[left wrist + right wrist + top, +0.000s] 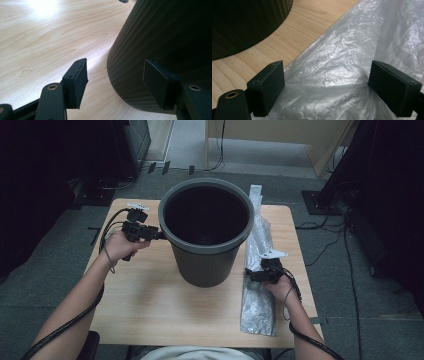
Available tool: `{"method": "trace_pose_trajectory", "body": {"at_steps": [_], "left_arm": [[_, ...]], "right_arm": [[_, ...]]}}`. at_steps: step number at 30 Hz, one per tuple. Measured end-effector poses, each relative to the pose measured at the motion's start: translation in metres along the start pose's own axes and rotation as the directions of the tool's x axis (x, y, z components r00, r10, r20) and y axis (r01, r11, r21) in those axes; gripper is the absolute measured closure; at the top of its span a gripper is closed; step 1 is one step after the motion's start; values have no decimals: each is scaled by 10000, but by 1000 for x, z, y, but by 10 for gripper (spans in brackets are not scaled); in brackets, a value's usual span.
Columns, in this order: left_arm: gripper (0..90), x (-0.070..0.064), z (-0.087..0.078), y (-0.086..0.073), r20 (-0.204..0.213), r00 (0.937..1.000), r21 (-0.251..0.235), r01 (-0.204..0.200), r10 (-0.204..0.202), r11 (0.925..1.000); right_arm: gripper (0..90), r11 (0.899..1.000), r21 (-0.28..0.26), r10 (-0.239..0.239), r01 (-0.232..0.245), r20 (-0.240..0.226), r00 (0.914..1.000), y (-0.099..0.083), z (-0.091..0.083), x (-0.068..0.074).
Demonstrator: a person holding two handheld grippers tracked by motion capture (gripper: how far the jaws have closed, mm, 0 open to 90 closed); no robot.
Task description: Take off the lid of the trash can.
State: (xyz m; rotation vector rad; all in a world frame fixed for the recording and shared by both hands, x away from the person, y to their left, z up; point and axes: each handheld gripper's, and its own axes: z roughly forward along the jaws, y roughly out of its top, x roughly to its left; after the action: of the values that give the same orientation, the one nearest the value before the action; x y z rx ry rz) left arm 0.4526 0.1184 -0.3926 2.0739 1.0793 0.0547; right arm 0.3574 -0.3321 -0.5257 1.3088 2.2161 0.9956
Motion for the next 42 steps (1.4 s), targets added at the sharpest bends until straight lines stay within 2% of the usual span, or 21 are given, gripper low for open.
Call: {"method": "trace_pose_trajectory", "body": {"at_steps": [20,25,42], "left_arm": [[357,-7,-17,22,-133,9998,-141,-145,143,9998],[356,-10,-21,29,-210,9992,-59,-334,333,9994],[357,-15,-42,51,-263,9985,-368,-499,489,9981]], "right_arm": [[132,10000,13,32,-32,-10,10000,0,0,0],[132,10000,14,32,-32,-8,10000,0,0,0],[132,10000,16,28,-28,-7,10000,0,0,0]]}}
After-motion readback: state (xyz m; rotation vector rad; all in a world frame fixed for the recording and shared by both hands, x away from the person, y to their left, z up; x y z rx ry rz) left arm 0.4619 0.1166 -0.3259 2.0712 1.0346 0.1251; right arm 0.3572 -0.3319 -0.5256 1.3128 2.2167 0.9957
